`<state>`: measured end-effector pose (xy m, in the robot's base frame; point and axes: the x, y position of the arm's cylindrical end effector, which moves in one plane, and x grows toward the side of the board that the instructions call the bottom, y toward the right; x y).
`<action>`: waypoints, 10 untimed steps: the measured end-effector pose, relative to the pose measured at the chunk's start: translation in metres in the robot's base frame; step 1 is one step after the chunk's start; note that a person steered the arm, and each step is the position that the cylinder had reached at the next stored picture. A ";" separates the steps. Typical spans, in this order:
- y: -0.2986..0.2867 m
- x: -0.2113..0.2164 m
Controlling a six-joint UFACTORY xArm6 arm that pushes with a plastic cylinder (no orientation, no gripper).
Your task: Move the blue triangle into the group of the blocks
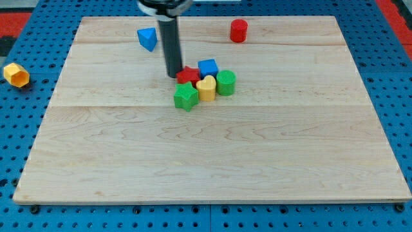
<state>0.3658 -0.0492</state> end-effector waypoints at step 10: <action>0.062 -0.067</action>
<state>0.2990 0.0131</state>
